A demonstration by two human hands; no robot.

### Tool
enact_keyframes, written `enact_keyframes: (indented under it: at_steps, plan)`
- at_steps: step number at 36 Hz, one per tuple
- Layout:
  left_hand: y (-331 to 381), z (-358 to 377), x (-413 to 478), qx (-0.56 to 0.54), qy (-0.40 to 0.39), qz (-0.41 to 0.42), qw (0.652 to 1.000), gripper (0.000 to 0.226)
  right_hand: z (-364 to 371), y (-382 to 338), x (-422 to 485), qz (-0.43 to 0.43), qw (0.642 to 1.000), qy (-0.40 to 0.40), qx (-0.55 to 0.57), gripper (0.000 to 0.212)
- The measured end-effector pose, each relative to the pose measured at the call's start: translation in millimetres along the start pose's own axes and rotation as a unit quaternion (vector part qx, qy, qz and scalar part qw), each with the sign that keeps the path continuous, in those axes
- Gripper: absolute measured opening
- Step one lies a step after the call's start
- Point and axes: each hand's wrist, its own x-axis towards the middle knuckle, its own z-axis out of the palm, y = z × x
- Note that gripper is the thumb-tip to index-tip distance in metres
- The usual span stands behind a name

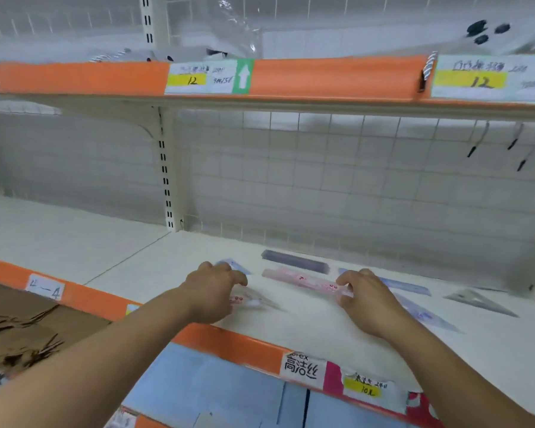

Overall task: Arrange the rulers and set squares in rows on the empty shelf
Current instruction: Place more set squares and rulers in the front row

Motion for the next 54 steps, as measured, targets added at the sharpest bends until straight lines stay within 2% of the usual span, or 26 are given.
enact_keyframes:
  at_steps: [10, 18, 28, 33, 38, 41, 44, 48, 54]
  plan:
    - [-6, 27, 35, -0.041, -0.097, 0.088, 0.991, 0.052, 14, 26, -32, 0.102, 0.994, -0.029, -0.032, 0.035]
    - [7, 35, 54, -0.056, -0.111, 0.117, 0.985, 0.053, 2, 56, -41, 0.152, 0.985, -0.054, -0.063, 0.034]
    - [1, 44, 68, -0.042, -0.112, 0.11, 0.987, 0.058, 4, 69, -43, 0.152, 0.984, -0.078, -0.041, 0.034]
    - [4, 46, 68, -0.012, -0.114, 0.1, 0.988, 0.073, 2, 70, -40, 0.148, 0.984, -0.092, -0.039, 0.042]
    - [-5, 41, 63, -0.021, -0.136, 0.067, 0.988, 0.084, 5, 69, -36, 0.133, 0.986, -0.092, -0.039, 0.038]
    - [-14, 38, 60, -0.013, -0.15, 0.035, 0.988, 0.075, 6, 66, -33, 0.128, 0.986, -0.096, -0.041, 0.035]
    - [-24, 40, 57, 0.055, -0.165, 0.042, 0.984, 0.047, 7, 65, -31, 0.123, 0.987, -0.099, -0.041, 0.032]
    - [-28, 42, 55, 0.066, -0.157, 0.031, 0.985, 0.067, 7, 64, -29, 0.116, 0.986, -0.108, -0.046, 0.019]
    - [-30, 44, 55, 0.09, -0.155, 0.066, 0.982, 0.055, 6, 61, -27, 0.111, 0.986, -0.116, -0.052, 0.015]
